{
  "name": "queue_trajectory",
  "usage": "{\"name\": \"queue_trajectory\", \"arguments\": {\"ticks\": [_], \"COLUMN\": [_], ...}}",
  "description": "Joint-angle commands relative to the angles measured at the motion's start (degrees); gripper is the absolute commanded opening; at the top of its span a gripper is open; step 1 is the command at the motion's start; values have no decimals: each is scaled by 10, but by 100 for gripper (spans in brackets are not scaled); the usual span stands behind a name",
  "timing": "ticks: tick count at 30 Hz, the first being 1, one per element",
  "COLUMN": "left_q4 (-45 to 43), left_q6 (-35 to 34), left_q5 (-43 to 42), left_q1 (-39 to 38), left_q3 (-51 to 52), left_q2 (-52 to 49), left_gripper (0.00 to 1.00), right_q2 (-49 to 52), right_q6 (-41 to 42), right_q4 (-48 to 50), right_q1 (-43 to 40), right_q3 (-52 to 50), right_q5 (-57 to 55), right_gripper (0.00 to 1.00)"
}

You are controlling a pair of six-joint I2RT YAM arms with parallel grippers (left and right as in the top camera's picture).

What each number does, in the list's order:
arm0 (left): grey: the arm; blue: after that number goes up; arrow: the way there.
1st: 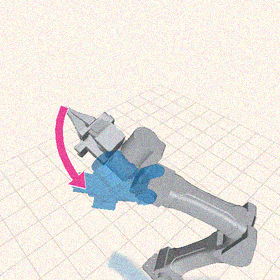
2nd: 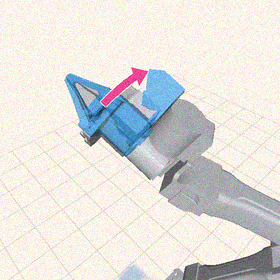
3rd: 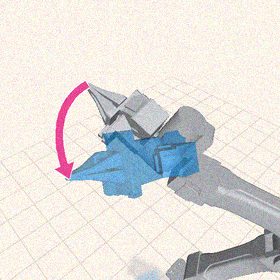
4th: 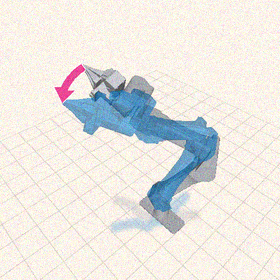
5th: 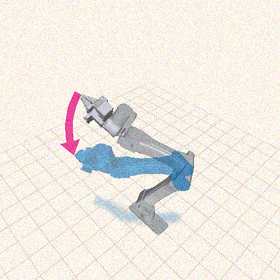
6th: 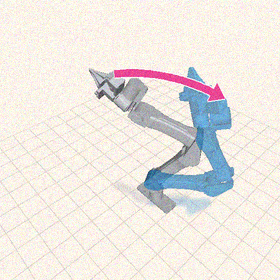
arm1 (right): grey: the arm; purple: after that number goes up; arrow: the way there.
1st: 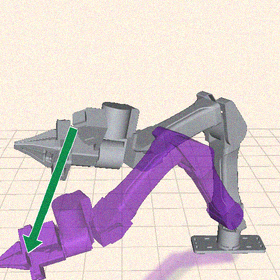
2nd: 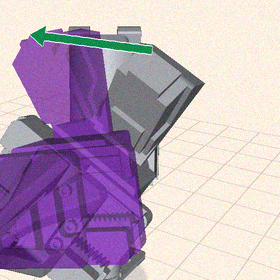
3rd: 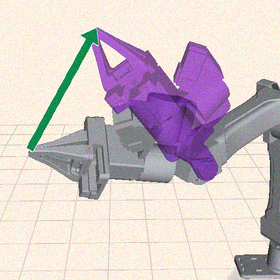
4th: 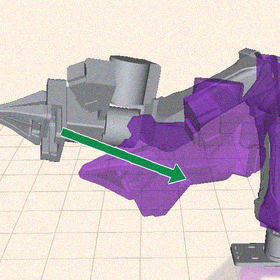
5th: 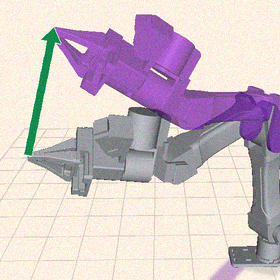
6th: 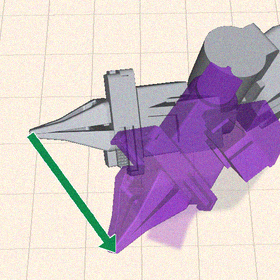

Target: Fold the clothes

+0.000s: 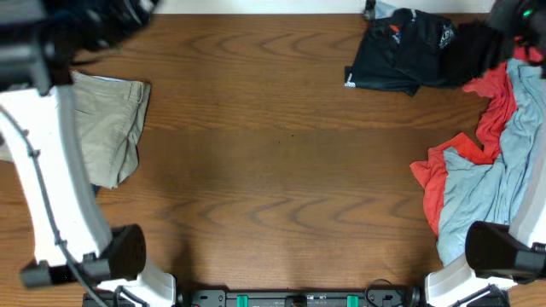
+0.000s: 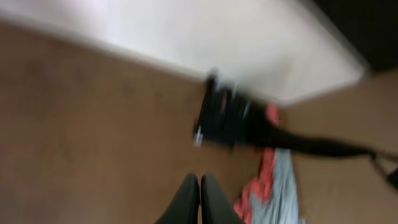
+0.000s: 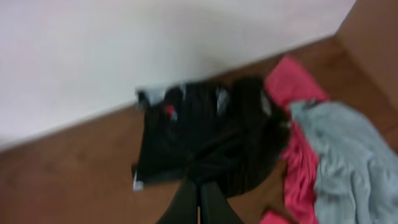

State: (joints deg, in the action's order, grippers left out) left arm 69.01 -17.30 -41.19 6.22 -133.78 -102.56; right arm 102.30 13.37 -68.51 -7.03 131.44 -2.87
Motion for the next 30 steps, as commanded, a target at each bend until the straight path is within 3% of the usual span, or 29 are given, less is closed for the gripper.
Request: {"name": "queue_trajectory", "arguments": {"ticks": [1,9,16,22,26,30], "left_q4": [37,91,104,104,105,104], "left_q6": [87,87,87,87,87,87], "left_q5": [2,105,141,144,166,173], "left_q1": [-18,-46,-46,-46,-46,-46], "left_q3": [25,97,114,114,114,114], "left_q2": [-14,-21,-20,-20,-20,-20], "left_gripper": [6,6,6,6,6,6], "right_q2": [-7,-7,-7,-13,-28,-61], "right_q6": [-14,-14,-36,10,16,16], "right_q4": [-21,-52,-5,132,206,189], "right_q1": [19,40,99,196,255,265], "right_q3": [3,3,5,19,52,73], "right_q5": [-1,30,285,435,411,283], "right_gripper": [1,1,1,1,1,1]}}
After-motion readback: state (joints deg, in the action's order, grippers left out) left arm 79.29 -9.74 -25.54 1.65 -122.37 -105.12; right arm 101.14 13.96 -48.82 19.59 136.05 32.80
